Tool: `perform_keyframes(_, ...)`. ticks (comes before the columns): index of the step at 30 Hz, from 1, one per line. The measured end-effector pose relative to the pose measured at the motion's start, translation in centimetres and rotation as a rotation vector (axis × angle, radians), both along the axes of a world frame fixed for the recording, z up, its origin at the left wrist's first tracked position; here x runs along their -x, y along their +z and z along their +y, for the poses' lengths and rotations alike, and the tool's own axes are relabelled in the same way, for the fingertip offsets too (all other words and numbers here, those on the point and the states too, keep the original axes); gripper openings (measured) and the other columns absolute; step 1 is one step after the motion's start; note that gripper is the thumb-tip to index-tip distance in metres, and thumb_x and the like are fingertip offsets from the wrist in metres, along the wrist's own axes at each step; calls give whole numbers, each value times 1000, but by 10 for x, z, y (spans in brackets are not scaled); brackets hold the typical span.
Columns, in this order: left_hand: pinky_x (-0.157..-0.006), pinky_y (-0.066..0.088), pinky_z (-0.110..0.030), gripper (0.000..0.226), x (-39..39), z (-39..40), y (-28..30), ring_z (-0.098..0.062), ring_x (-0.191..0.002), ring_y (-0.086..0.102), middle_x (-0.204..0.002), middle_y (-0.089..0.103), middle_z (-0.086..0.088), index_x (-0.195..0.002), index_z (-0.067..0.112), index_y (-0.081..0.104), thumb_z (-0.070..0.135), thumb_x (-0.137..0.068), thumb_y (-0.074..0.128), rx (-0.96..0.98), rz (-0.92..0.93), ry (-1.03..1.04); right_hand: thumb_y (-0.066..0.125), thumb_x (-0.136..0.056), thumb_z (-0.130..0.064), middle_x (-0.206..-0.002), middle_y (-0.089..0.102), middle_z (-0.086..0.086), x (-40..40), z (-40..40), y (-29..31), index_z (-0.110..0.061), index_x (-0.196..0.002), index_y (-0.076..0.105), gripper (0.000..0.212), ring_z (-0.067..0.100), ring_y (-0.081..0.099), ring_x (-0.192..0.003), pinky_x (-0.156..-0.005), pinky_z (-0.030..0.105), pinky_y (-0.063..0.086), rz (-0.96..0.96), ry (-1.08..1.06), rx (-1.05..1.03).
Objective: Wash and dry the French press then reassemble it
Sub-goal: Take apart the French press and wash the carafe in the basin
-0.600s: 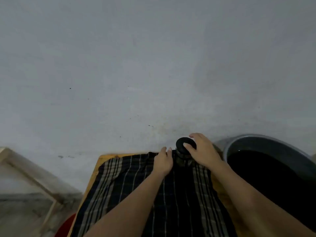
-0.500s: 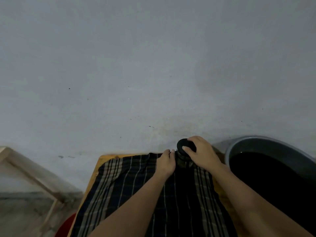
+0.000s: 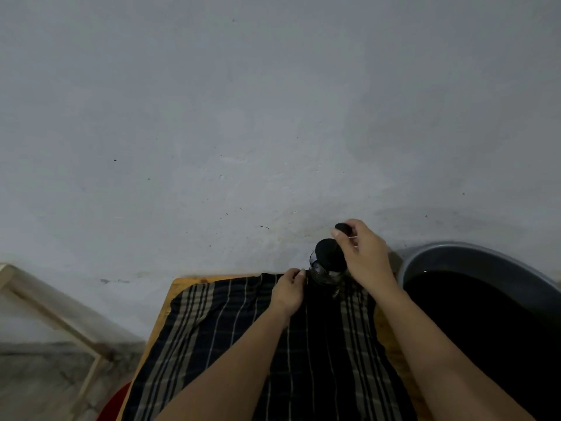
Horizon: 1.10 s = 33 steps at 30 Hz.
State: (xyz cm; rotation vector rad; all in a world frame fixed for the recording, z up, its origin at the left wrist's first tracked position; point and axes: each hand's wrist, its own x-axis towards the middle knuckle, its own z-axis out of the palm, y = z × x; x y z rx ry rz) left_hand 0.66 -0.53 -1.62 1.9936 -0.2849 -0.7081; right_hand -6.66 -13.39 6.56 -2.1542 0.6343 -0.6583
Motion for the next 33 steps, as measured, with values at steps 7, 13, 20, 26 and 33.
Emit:
perform_keyframes(7,-65,41,-28,37,0,-1,8,-21,-83,57,-118,63,-20,-125,9,57,33,-103,38,3,77,29,52,-97,-35,-97,66,0,15,-6,22,-14,-115,58,28,16,65,-90,-85,37,56,-180,-145,-211)
perform_keyframes(13,-60,42,-25,37,-3,0,6,-13,-72,52,-98,62,-10,-123,5,57,31,-103,39,31,86,30,52,-97,-35,-85,65,2,33,-6,13,-10,-104,65,29,18,66,-79,-81,40,58,-3,-102,-407)
perform_keyframes(20,-93,46,-34,38,-5,2,3,-28,-114,57,-127,61,-16,-128,9,56,33,-103,40,42,96,-10,53,-98,-25,-80,63,11,49,43,-72,-4,-90,65,26,17,63,-66,-66,29,58,247,-154,-772)
perform_keyframes(26,-101,44,-41,40,-7,1,2,-35,-124,52,-130,58,-17,-130,13,55,37,-102,39,22,130,-13,54,-98,-20,-84,59,13,58,64,-114,0,-86,59,24,22,61,-80,-69,29,55,240,-311,-1110)
perform_keyframes(33,-93,40,-35,42,-9,2,0,-29,-121,52,-133,56,-13,-134,15,52,39,-102,39,32,142,-17,50,-100,-13,-96,59,19,64,70,-116,0,-113,51,19,29,62,-96,-83,32,53,200,-342,-1196)
